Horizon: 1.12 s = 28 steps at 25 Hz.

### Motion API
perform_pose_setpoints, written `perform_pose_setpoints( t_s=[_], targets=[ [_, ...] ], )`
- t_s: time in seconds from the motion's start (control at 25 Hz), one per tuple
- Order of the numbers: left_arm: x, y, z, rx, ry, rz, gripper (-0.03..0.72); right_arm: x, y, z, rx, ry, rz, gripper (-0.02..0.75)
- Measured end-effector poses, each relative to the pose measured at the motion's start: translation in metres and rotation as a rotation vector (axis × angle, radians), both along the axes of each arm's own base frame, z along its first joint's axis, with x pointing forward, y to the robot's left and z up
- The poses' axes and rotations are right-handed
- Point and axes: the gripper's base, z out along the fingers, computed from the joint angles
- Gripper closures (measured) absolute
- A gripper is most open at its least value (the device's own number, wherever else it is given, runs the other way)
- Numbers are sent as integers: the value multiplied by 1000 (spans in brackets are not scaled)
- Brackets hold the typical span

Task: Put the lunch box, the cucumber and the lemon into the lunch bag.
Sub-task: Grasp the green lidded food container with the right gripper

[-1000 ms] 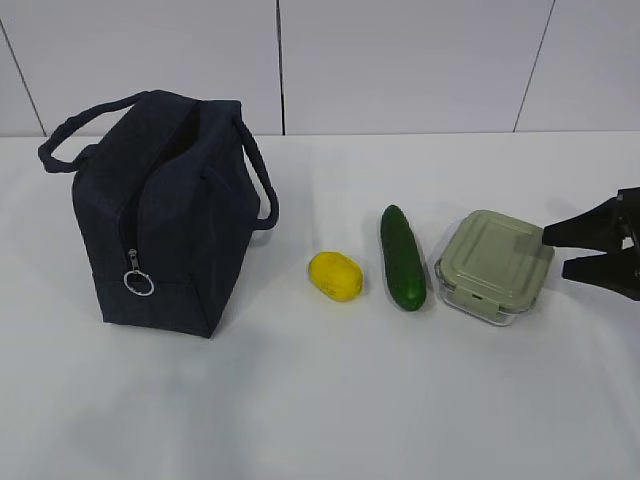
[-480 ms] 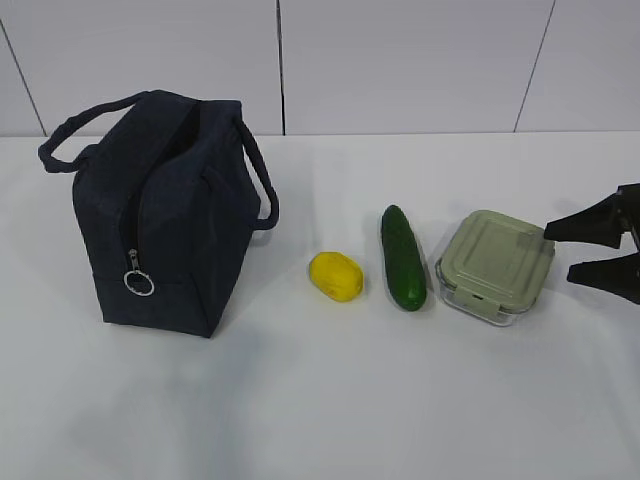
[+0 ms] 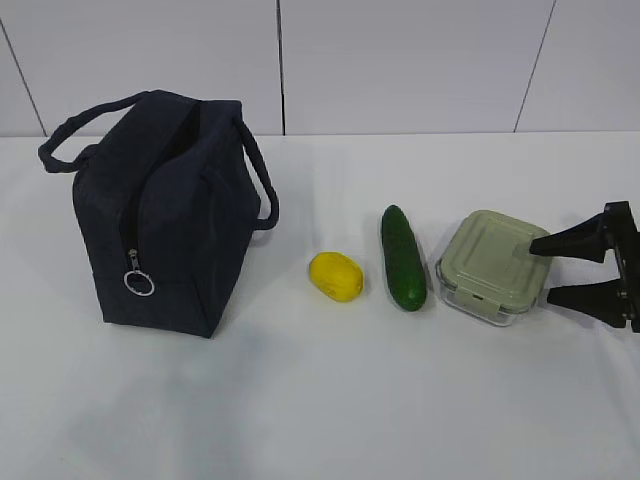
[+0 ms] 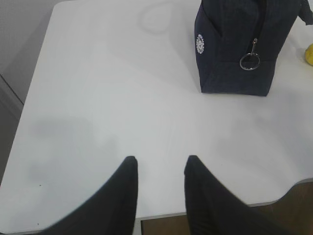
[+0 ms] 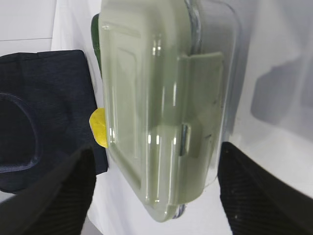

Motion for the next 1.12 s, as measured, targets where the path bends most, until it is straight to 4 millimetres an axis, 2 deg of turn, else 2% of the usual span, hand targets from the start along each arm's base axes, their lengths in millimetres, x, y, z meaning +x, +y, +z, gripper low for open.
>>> perform_pose_setpoints(
  t_s=[0.28,0.56,1.12],
  targets=[
    [0,0,0,0,0,0,452,1,1,-13,38,5,-3,150],
    [0,0,0,0,0,0,452,14,-4,-6,26,-59,1,150],
    [0,0,0,0,0,0,452,13,-4,-12,-5,-68,32,150]
  ],
)
